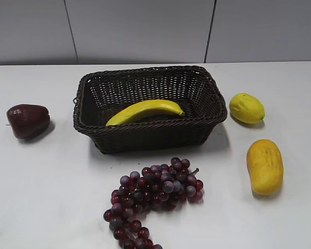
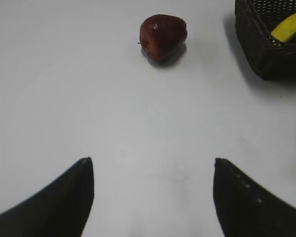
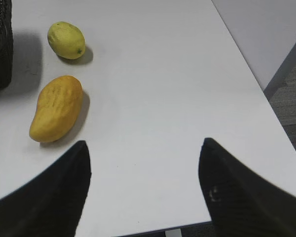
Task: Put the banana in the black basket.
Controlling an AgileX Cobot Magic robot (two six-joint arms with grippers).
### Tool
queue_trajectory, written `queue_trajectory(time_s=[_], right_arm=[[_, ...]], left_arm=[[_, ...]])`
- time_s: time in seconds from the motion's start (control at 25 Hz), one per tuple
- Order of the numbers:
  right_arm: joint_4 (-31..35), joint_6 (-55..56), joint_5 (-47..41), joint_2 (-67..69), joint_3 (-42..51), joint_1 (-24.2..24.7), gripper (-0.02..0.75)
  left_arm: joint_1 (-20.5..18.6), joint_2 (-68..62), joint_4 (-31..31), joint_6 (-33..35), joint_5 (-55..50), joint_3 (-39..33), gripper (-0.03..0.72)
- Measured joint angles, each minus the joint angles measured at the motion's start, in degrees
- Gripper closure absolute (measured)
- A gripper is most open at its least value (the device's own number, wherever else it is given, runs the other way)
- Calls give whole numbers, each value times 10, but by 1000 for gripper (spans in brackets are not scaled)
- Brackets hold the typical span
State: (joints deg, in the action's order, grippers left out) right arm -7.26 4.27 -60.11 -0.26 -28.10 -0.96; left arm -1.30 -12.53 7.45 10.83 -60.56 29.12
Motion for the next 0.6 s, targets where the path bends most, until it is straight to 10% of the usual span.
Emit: queue_trajectory(time_s=[0.6], right_arm=[[0,0,0,0,0,0,187]], left_arm=[[0,128,1,0,1,0,148]])
